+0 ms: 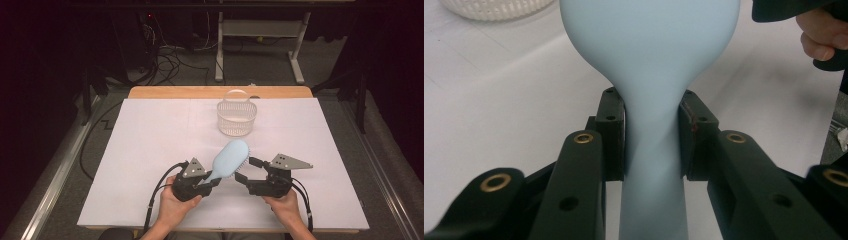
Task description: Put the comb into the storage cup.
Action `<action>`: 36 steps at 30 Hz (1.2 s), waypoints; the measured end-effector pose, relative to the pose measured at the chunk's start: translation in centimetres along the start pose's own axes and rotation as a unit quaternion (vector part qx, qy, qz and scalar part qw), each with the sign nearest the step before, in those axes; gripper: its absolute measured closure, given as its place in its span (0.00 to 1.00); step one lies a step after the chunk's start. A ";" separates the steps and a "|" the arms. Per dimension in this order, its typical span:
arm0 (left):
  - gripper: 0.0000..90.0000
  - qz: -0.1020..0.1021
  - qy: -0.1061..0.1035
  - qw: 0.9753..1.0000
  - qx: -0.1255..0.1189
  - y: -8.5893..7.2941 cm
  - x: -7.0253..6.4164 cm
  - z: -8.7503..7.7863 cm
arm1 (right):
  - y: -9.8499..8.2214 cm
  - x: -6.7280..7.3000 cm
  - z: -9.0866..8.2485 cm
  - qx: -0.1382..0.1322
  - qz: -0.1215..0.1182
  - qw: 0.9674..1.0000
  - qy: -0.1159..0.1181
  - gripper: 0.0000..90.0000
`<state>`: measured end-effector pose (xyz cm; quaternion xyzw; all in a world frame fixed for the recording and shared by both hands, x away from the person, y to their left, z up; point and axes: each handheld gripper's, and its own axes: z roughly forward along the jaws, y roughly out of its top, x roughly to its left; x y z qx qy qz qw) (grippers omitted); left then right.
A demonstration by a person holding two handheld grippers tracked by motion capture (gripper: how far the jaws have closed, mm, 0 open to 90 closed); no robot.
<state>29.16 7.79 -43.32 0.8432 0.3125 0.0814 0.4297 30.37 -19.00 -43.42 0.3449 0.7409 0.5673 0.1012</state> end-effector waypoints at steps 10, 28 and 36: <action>0.76 0.005 -0.004 1.000 0.006 0.3 -0.4 0.6 | 0.1 0.0 0.3 0.001 0.008 1.000 0.002 0.22; 0.76 0.015 0.005 1.000 0.002 0.5 -0.9 0.6 | 0.4 0.0 1.0 -0.002 0.029 1.000 0.010 0.20; 0.76 0.023 0.010 1.000 0.004 0.7 -1.1 0.7 | 0.3 0.2 1.8 0.006 0.038 0.999 0.015 0.19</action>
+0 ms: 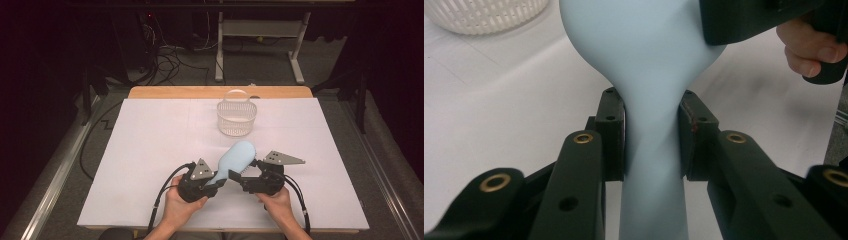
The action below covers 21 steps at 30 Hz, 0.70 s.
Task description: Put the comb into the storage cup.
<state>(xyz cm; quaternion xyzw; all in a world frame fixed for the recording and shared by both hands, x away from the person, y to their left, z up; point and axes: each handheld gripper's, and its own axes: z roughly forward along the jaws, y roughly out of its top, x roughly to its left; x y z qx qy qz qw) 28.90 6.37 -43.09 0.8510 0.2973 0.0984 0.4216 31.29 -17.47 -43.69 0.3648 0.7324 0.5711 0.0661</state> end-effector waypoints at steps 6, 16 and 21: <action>0.76 0.002 0.000 1.000 0.001 0.0 -0.1 0.1 | 0.0 0.1 0.5 0.005 0.005 1.000 -0.001 0.19; 0.76 0.000 0.004 1.000 0.001 0.0 0.0 0.0 | 0.5 0.3 1.4 0.029 0.013 1.000 0.000 0.22; 0.76 -0.003 0.008 1.000 -0.003 0.1 0.3 -0.3 | 1.1 0.5 1.8 0.036 0.018 0.999 0.013 0.30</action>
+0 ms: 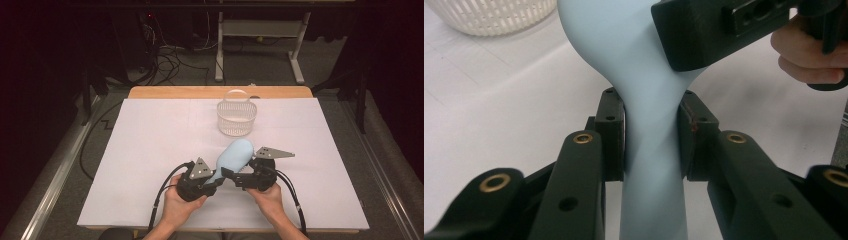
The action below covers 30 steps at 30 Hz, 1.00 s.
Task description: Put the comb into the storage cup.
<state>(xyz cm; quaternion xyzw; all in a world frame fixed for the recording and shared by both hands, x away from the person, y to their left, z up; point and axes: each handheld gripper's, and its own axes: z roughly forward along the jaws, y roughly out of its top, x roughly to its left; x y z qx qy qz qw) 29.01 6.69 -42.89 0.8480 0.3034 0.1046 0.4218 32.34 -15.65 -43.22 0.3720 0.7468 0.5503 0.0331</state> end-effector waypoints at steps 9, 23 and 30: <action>0.76 -0.001 0.003 1.000 0.001 0.0 0.2 -0.2 | 0.7 0.2 -0.1 0.001 0.000 1.000 0.020 0.43; 0.76 -0.006 0.000 1.000 -0.005 0.0 0.5 -0.5 | 1.4 0.6 -0.1 0.003 0.005 0.999 0.050 0.57; 0.76 -0.006 -0.003 1.000 -0.006 0.0 0.5 -0.6 | 1.6 0.5 -0.1 0.011 0.013 0.998 0.062 0.62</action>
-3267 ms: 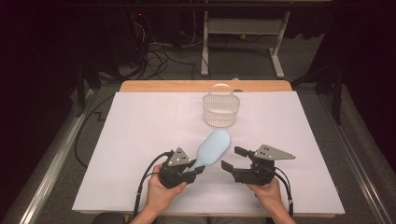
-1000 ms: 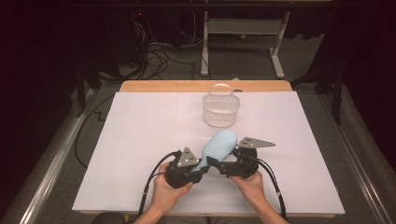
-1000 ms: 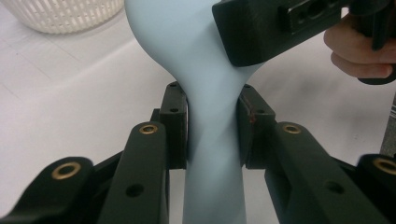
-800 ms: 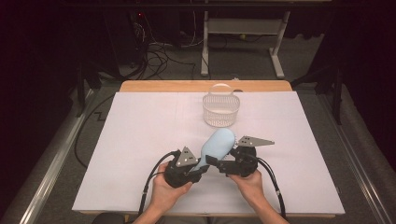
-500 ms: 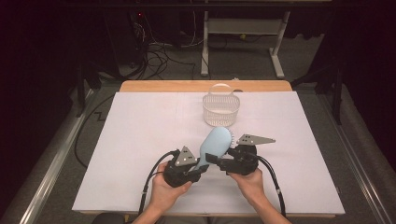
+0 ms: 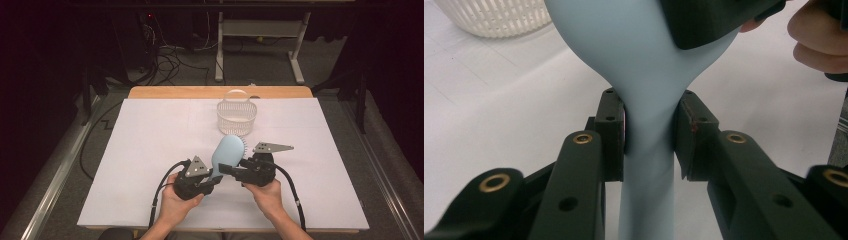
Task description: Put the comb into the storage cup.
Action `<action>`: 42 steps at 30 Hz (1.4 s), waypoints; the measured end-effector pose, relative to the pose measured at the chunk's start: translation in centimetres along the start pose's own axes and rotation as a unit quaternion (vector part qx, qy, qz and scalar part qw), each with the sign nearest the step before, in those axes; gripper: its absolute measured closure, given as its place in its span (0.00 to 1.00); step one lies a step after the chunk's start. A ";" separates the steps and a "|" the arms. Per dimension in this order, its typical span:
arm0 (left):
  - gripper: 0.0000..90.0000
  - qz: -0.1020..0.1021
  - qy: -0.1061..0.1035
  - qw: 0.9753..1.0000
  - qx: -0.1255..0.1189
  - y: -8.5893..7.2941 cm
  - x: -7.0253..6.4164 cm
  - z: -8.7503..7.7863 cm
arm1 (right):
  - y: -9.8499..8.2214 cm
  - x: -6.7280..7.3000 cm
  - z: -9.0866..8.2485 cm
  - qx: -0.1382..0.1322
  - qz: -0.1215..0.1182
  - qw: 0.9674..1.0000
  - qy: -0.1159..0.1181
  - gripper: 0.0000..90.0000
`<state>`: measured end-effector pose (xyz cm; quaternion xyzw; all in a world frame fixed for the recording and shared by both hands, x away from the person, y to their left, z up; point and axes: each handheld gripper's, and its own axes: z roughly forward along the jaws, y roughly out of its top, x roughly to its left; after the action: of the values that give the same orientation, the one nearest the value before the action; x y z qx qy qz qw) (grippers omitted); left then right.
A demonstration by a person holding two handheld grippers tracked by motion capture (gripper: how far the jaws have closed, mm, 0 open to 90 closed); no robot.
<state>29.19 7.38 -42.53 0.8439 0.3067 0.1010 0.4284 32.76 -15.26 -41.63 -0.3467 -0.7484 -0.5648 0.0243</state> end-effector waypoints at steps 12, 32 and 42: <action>0.75 -0.006 -0.009 1.000 -0.009 -0.1 0.1 -0.2 | 0.5 0.0 -0.3 0.006 0.002 1.000 0.004 0.63; 0.48 -0.010 0.012 1.000 -0.024 -0.3 0.1 -0.3 | 0.9 -0.7 -1.3 0.008 0.007 1.000 -0.007 0.63; 0.29 -0.020 0.019 0.999 -0.025 -0.7 0.5 -0.7 | 1.0 -1.1 -1.8 0.008 0.010 1.000 -0.014 0.63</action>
<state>29.04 8.43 -42.70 0.8246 0.3292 0.1161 0.4452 33.49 -17.20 -40.60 -0.3616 -0.7498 -0.5536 0.0221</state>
